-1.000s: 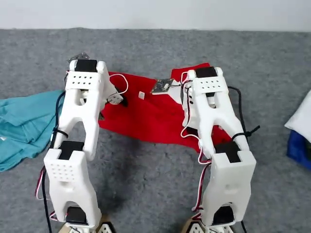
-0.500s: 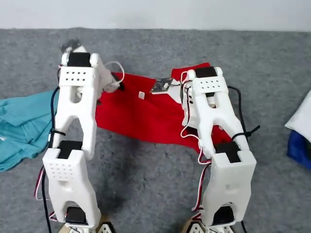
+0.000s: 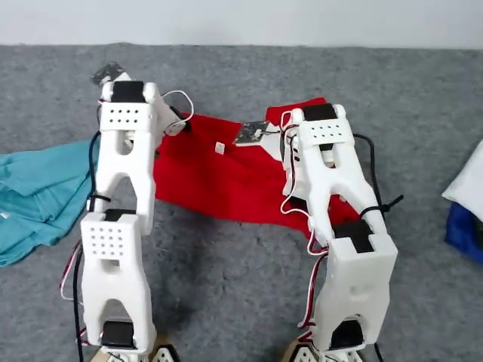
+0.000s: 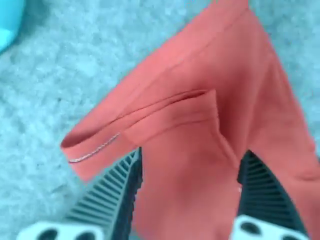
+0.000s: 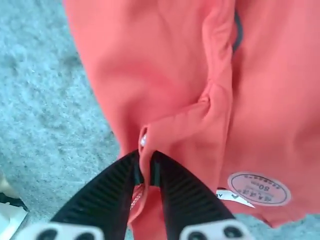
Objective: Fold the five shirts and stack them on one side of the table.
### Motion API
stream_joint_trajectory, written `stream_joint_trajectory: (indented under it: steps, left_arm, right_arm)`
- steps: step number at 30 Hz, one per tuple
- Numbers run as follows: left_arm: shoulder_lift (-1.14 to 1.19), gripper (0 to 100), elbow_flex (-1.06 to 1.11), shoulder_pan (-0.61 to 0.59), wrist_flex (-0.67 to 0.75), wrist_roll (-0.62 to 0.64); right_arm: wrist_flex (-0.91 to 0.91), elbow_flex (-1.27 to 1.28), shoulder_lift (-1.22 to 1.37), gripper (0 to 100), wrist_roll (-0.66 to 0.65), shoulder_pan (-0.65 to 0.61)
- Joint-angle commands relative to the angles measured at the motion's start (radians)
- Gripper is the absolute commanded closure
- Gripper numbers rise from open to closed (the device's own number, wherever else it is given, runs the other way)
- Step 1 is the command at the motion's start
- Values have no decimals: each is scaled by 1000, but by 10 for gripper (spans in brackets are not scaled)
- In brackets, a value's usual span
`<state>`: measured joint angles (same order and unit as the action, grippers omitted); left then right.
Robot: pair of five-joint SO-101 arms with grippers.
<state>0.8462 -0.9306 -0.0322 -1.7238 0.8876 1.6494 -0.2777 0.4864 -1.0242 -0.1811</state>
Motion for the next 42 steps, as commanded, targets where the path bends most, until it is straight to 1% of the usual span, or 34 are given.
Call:
stream_joint_trajectory:
  steps: [1, 10, 12, 15, 19, 20, 22, 27, 33, 42]
  left_arm:
    - [23, 710, -79, 17, 5, 25]
    - [229, 711, -252, 35, 20, 25]
    - [270, 728, -297, 34, 21, 25]
    - [328, 798, -341, 32, 21, 18]
    - [361, 976, -351, 32, 23, -46]
    - [362, 994, -351, 32, 28, -54]
    - [356, 979, -351, 32, 37, -54]
    - [354, 988, -354, 40, 28, -54]
    - [353, 988, -435, 32, -32, -54]
    - [193, 988, -418, 41, -34, -55]
  right_arm:
    - [-12, -46, -13, 989, -12, 10]
    - [-7, -46, -15, 989, -12, 10]
    - [-2, -46, -15, 989, -12, 12]
    - [-5, -46, -15, 989, -12, 21]
    - [-12, -46, -15, 989, -12, 39]
    - [-12, -46, -15, 989, -12, 44]
    - [-12, -46, -15, 989, -12, 47]
    - [-2, -46, -21, 989, -11, 47]
    - [8, -46, -91, 989, -11, 45]
    - [13, -41, -240, 989, -5, 47]
